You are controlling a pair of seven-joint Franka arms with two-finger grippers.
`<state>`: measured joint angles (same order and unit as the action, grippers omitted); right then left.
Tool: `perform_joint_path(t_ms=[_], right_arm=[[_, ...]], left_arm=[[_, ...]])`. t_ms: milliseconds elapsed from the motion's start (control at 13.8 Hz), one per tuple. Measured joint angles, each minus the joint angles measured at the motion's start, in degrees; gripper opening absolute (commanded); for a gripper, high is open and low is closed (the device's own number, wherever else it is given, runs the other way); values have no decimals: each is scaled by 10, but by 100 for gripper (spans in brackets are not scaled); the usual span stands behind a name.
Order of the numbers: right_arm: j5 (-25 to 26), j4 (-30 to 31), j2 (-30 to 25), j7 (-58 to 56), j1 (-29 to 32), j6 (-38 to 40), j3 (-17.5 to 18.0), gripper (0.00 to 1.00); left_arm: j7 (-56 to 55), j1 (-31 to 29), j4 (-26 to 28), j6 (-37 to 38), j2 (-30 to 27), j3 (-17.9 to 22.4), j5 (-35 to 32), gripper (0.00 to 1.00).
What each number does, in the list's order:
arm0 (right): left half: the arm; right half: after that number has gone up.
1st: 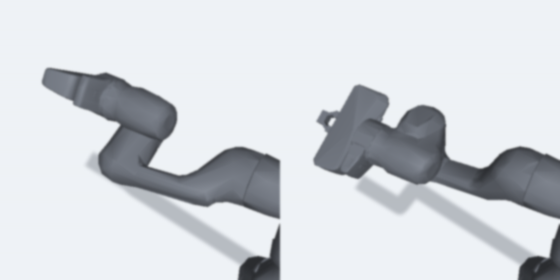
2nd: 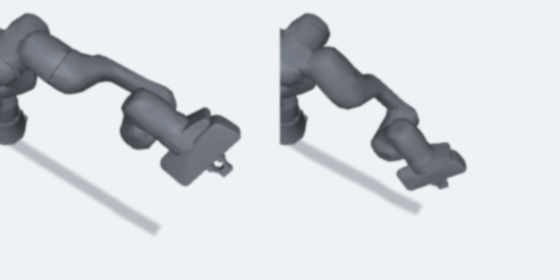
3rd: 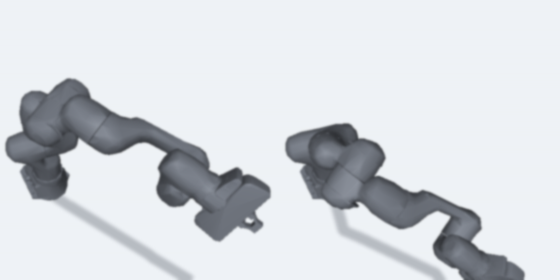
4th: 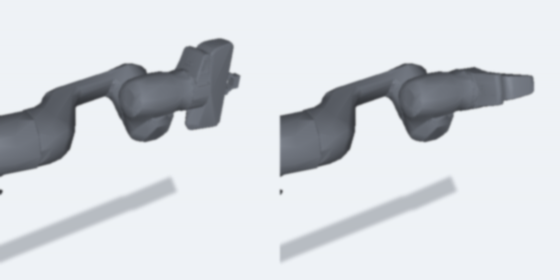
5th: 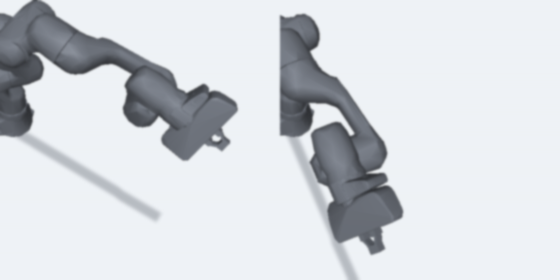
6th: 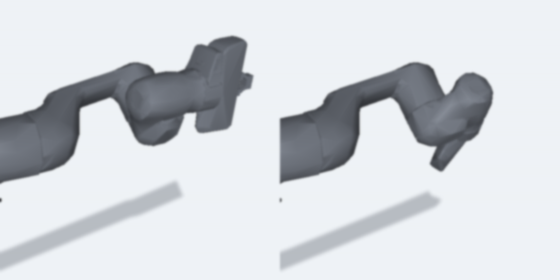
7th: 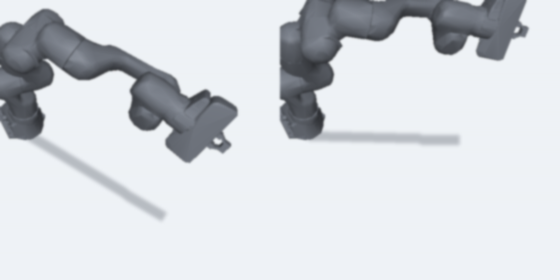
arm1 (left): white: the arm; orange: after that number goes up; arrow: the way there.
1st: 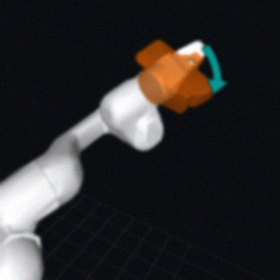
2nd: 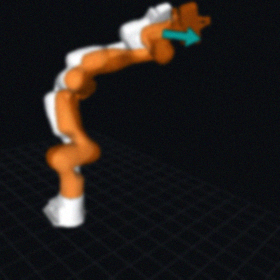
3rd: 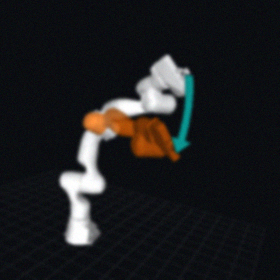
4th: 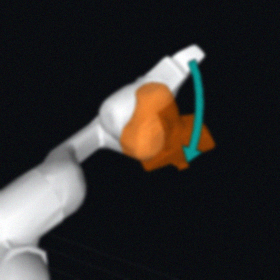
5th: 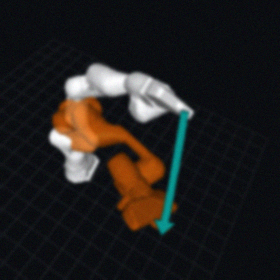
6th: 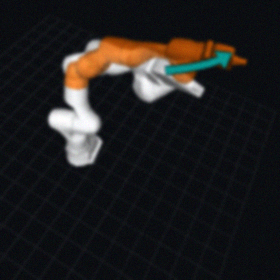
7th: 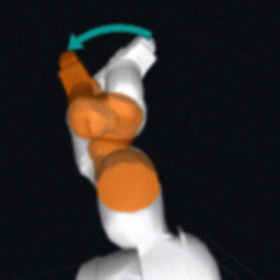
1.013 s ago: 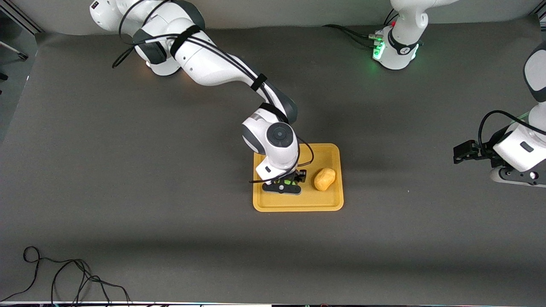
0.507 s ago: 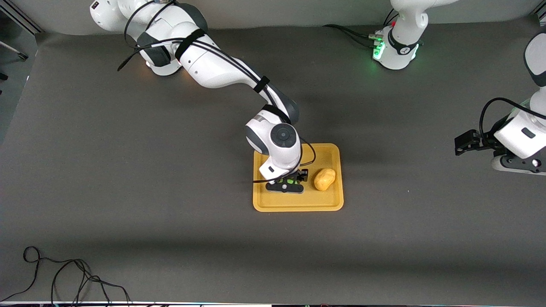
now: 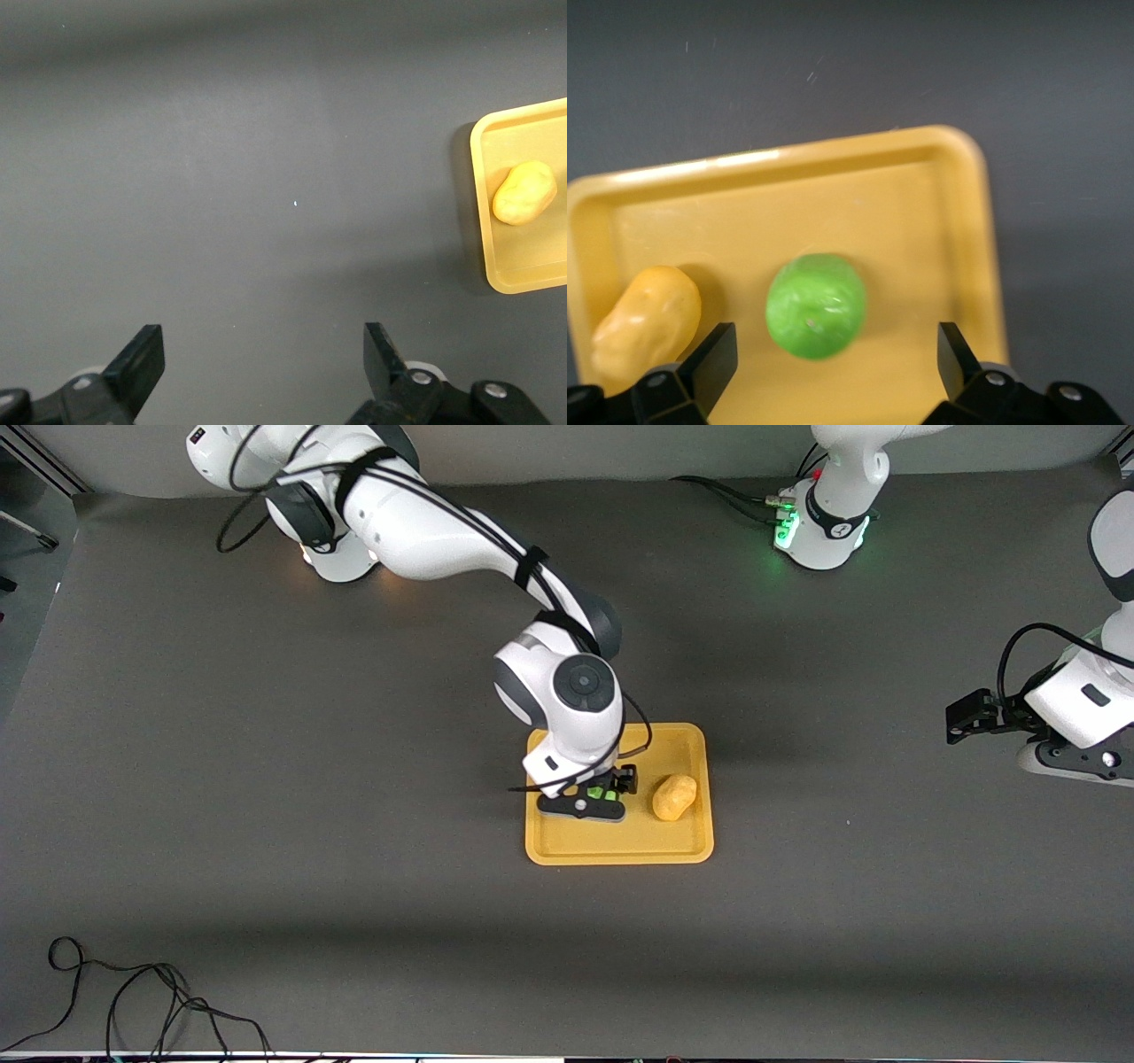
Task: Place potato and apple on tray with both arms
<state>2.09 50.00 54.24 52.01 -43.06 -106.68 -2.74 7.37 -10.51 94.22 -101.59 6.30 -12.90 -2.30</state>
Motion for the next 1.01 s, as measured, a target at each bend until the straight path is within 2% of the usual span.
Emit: perform_joint_path(t_ms=[217, 434, 724, 1013], right_arm=[[0, 0, -88, -51, 45, 106, -1, 100], [0, 21, -165, -198, 111, 183, -6, 100], [-1, 154, -305, -378, 215, 199, -8, 100], [-3, 303, -443, -502, 306, 183, -11, 100]], left_arm=[[3, 2, -1, -4, 6, -1, 0, 100], [4, 3, -2, -11, 14, -2, 0, 100], [4, 3, -2, -12, 17, -2, 0, 100], [4, 4, -2, -12, 19, -2, 0, 100]])
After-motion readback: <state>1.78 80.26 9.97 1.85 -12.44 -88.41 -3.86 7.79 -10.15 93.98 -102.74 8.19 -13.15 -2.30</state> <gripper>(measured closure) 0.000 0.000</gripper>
